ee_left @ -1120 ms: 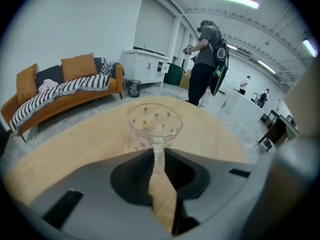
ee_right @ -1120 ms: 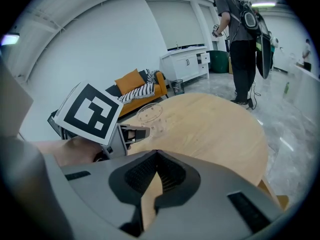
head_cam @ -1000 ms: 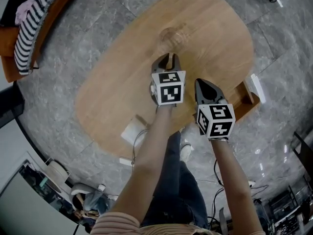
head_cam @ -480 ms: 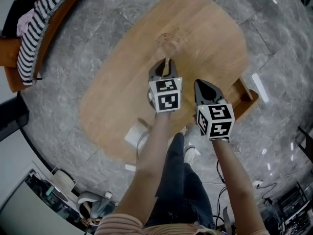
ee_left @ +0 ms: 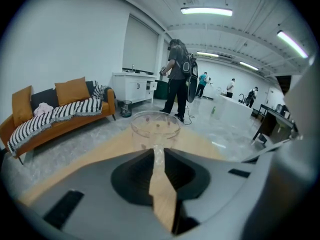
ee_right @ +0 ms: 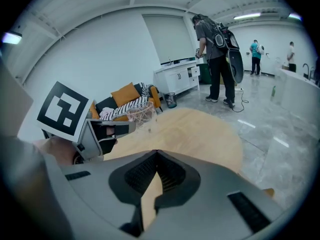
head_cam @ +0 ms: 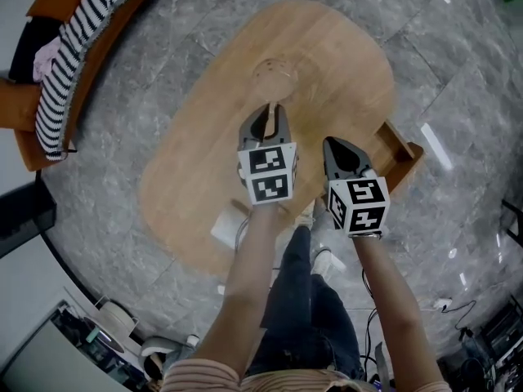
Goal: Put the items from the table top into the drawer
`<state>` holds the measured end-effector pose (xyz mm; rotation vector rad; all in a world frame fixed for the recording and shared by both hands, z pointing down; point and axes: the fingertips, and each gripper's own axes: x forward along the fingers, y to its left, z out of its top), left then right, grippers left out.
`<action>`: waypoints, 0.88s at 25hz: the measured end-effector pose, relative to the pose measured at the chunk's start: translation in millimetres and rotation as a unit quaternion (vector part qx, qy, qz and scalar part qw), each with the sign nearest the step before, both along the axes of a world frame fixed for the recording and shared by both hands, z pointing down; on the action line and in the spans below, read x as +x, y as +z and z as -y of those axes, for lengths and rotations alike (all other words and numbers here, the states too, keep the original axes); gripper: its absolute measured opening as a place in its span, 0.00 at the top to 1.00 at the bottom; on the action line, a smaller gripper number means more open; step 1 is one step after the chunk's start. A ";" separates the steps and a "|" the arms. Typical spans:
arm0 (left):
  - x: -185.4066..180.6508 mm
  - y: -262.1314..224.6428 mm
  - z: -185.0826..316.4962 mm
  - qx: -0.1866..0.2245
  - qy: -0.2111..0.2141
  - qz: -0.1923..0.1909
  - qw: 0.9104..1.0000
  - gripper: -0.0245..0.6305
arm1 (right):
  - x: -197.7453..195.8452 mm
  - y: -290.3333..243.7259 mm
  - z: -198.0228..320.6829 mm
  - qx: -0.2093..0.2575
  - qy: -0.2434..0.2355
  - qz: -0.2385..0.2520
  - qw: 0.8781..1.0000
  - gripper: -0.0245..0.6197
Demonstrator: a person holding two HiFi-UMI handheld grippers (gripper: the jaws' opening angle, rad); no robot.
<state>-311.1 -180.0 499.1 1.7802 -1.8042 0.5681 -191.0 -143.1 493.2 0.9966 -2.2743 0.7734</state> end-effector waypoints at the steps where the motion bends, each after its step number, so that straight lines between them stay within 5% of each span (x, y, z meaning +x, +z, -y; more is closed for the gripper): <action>1: 3.0 -7.0 -2.0 0.005 0.003 -0.001 1.000 0.87 | 3.5 -3.6 -2.5 0.002 0.004 0.001 1.000 0.95; 22: 113.3 -81.2 -55.0 0.046 0.128 -0.033 0.990 0.87 | 82.8 -53.4 -53.2 0.016 0.103 -0.007 0.995 0.95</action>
